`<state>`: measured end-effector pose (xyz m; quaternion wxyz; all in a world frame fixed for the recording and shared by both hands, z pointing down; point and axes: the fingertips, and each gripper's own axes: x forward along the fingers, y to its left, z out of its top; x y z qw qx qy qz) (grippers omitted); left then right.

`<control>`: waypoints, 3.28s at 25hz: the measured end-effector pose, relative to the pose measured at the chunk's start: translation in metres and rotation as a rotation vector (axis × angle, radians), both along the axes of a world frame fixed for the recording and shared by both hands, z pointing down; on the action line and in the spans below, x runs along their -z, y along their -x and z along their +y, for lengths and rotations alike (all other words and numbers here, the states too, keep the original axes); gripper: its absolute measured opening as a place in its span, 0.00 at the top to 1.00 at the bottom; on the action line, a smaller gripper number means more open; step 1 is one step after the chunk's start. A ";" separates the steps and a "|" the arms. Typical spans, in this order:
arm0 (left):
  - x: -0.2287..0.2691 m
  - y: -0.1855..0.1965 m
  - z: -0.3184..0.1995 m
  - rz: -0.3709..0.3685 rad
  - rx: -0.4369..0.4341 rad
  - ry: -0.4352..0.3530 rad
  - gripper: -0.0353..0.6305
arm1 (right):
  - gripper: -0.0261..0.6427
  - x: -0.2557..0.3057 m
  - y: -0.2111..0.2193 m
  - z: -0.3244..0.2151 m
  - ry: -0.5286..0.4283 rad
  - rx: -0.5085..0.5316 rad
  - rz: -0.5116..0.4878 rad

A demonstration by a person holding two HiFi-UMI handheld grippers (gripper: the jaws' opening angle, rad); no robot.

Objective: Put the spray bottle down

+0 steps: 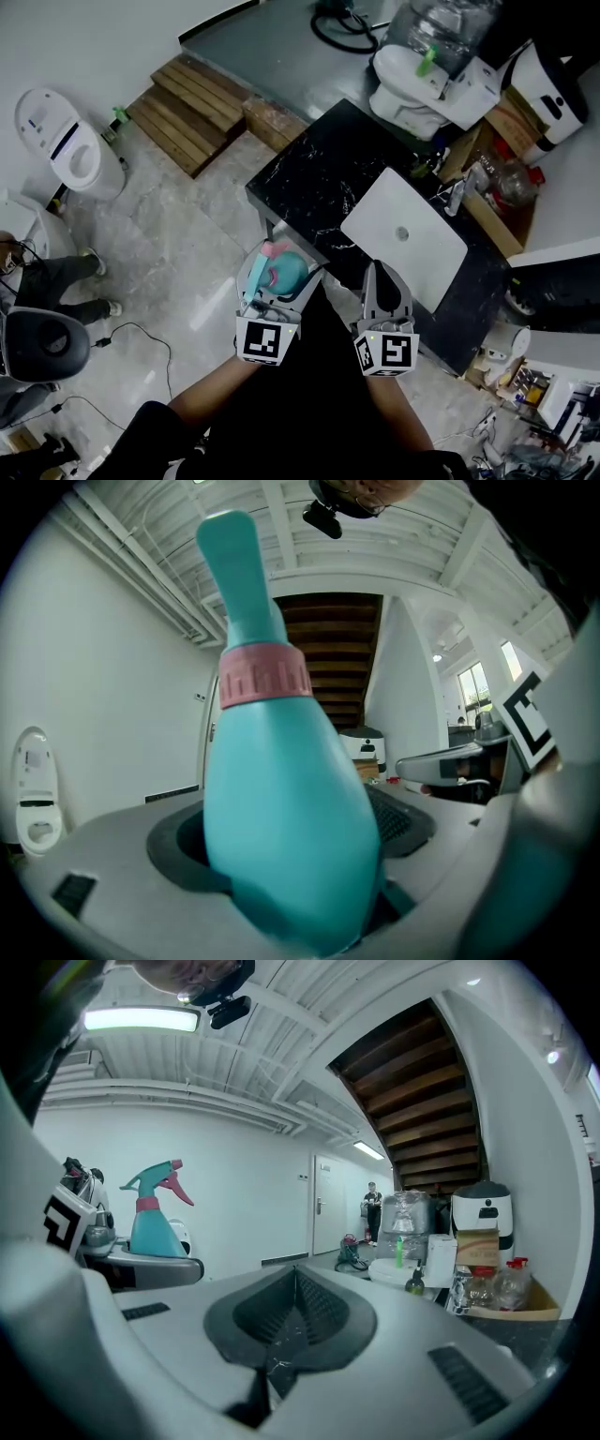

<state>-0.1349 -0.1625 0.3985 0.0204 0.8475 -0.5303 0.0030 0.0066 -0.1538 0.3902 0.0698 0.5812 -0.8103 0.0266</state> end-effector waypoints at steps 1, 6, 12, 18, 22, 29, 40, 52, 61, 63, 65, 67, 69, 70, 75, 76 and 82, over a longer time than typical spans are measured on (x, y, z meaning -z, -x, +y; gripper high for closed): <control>-0.001 0.000 -0.003 0.000 0.005 0.001 0.29 | 0.94 -0.002 -0.001 -0.004 0.005 0.001 -0.005; -0.010 -0.004 -0.020 -0.030 0.002 0.020 0.29 | 0.94 -0.006 0.002 -0.024 0.008 0.022 -0.009; -0.022 -0.021 -0.054 -0.062 -0.016 0.024 0.29 | 0.94 -0.010 0.006 -0.056 0.001 0.064 -0.040; -0.030 -0.040 -0.092 -0.153 -0.056 0.013 0.29 | 0.94 -0.009 -0.001 -0.102 -0.009 0.073 -0.044; -0.042 -0.043 -0.117 -0.150 -0.046 0.046 0.29 | 0.94 -0.015 0.006 -0.128 0.008 0.106 -0.036; -0.071 -0.049 -0.156 -0.135 -0.024 0.089 0.29 | 0.94 -0.035 0.014 -0.162 -0.024 0.132 0.015; -0.129 -0.071 -0.184 -0.229 -0.043 0.122 0.29 | 0.94 -0.078 0.006 -0.198 0.027 0.196 0.046; -0.177 -0.083 -0.221 -0.239 -0.062 0.199 0.29 | 0.94 -0.114 -0.007 -0.228 0.105 0.165 0.030; -0.194 -0.088 -0.238 -0.264 -0.057 0.220 0.29 | 0.94 -0.127 -0.016 -0.239 0.122 0.152 0.027; -0.195 -0.090 -0.242 -0.277 -0.065 0.211 0.29 | 0.94 -0.131 -0.020 -0.238 0.132 0.145 0.031; -0.201 -0.091 -0.241 -0.281 -0.073 0.221 0.29 | 0.94 -0.133 -0.022 -0.236 0.142 0.145 0.031; -0.205 -0.092 -0.239 -0.278 -0.082 0.227 0.29 | 0.94 -0.133 -0.021 -0.235 0.140 0.151 0.031; -0.206 -0.093 -0.240 -0.277 -0.091 0.229 0.29 | 0.94 -0.132 -0.019 -0.236 0.122 0.161 0.038; -0.206 -0.093 -0.240 -0.280 -0.092 0.231 0.29 | 0.94 -0.132 -0.018 -0.236 0.118 0.165 0.036; -0.208 -0.095 -0.238 -0.285 -0.094 0.234 0.29 | 0.94 -0.135 -0.014 -0.233 0.132 0.189 0.040; -0.208 -0.095 -0.237 -0.287 -0.099 0.235 0.29 | 0.94 -0.134 -0.013 -0.234 0.126 0.192 0.037; -0.213 -0.099 -0.233 -0.300 -0.133 0.263 0.28 | 0.94 -0.136 -0.019 -0.231 0.141 0.175 0.028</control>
